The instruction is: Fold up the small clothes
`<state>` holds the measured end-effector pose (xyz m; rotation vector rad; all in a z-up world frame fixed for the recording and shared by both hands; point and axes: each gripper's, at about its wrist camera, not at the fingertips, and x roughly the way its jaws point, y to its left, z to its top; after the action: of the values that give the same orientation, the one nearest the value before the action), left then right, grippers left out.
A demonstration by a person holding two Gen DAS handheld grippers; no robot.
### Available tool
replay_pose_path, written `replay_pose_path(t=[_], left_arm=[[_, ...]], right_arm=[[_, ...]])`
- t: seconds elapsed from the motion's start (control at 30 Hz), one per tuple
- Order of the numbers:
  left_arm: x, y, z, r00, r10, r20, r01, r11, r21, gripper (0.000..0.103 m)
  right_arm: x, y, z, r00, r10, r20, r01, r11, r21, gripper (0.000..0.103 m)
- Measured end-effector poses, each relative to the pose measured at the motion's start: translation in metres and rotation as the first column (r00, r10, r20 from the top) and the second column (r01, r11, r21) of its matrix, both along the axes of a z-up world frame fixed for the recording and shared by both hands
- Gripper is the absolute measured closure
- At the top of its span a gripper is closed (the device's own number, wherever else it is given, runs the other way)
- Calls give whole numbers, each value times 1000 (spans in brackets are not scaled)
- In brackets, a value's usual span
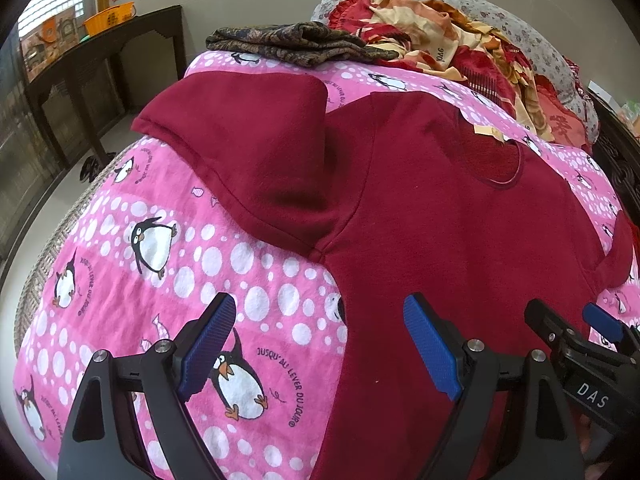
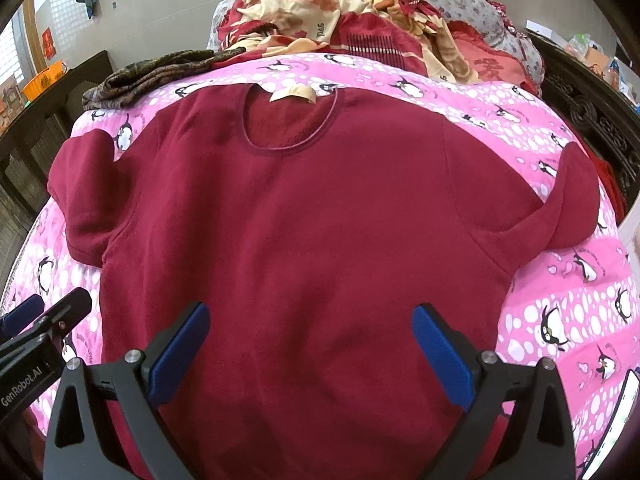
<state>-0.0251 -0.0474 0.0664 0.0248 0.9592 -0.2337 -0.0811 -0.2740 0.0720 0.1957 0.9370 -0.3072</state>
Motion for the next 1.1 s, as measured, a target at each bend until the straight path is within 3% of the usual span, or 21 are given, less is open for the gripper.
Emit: replay_pose_path(t=[1.1], left_arm=[[2,7,-4,1000,15,-13,-15,1000,-1,34]], right_arm=[[1,1,-5,1000,-3,-21,4,1000,14,0]])
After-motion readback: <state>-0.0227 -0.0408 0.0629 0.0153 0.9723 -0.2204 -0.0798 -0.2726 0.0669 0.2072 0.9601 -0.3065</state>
